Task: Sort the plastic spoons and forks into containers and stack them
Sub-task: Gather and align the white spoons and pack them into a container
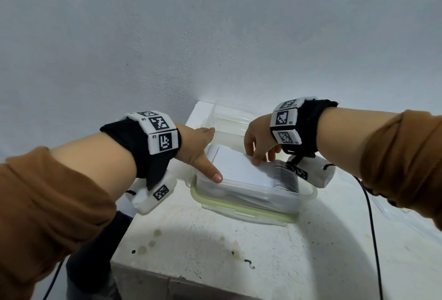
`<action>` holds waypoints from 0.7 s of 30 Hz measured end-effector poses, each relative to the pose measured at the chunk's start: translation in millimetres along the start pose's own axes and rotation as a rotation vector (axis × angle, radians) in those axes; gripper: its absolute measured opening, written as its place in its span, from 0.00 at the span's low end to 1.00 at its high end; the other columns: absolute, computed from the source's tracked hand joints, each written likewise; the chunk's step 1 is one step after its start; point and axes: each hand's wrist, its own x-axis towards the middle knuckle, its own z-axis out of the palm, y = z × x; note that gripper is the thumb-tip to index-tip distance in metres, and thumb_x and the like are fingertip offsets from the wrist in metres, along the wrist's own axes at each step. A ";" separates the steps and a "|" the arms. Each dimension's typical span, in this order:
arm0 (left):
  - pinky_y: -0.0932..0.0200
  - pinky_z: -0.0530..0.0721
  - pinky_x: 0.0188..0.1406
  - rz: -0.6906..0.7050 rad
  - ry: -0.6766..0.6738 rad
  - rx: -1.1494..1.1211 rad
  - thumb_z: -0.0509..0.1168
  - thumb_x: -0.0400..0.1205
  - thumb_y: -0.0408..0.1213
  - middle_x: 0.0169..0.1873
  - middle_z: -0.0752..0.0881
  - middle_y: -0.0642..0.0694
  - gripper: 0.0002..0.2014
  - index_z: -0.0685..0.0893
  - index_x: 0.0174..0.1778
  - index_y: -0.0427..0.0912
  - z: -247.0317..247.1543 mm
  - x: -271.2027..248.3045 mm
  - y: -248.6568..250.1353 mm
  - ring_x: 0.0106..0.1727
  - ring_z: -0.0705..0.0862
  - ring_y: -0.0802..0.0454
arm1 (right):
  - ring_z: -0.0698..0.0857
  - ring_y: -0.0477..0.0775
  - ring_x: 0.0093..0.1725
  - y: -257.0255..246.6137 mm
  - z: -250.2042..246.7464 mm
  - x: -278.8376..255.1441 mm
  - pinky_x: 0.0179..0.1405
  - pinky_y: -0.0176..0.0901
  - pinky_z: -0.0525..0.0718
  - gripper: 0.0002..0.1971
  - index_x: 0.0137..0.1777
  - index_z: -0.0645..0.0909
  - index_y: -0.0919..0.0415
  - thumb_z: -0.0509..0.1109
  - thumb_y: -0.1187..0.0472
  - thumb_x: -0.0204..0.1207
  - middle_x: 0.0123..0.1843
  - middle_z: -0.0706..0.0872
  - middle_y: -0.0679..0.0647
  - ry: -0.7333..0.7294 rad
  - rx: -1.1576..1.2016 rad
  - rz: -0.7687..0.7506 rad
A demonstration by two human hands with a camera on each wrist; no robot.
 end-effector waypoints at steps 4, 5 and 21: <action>0.51 0.64 0.76 -0.001 -0.001 0.005 0.68 0.71 0.63 0.82 0.53 0.50 0.56 0.41 0.82 0.40 -0.5 -0.8 0.7 0.79 0.63 0.47 | 0.85 0.45 0.29 1.0 0.2 0.2 0.19 0.25 0.77 0.12 0.54 0.85 0.61 0.77 0.61 0.70 0.33 0.86 0.49 -0.004 0.014 -0.002; 0.51 0.65 0.76 -0.001 0.001 0.006 0.68 0.71 0.63 0.82 0.54 0.50 0.56 0.41 0.82 0.40 -0.5 -0.8 0.7 0.79 0.64 0.47 | 0.85 0.45 0.29 1.1 0.5 0.3 0.19 0.25 0.78 0.13 0.54 0.85 0.60 0.77 0.61 0.70 0.33 0.86 0.49 -0.005 0.018 0.000; 0.50 0.62 0.78 -0.032 -0.021 0.077 0.69 0.70 0.64 0.83 0.53 0.49 0.58 0.38 0.82 0.42 -9.6 -3.1 10.3 0.81 0.61 0.47 | 0.86 0.48 0.37 -0.1 -2.5 -11.3 0.36 0.35 0.83 0.19 0.58 0.83 0.58 0.79 0.54 0.69 0.49 0.88 0.53 0.076 -0.004 -0.016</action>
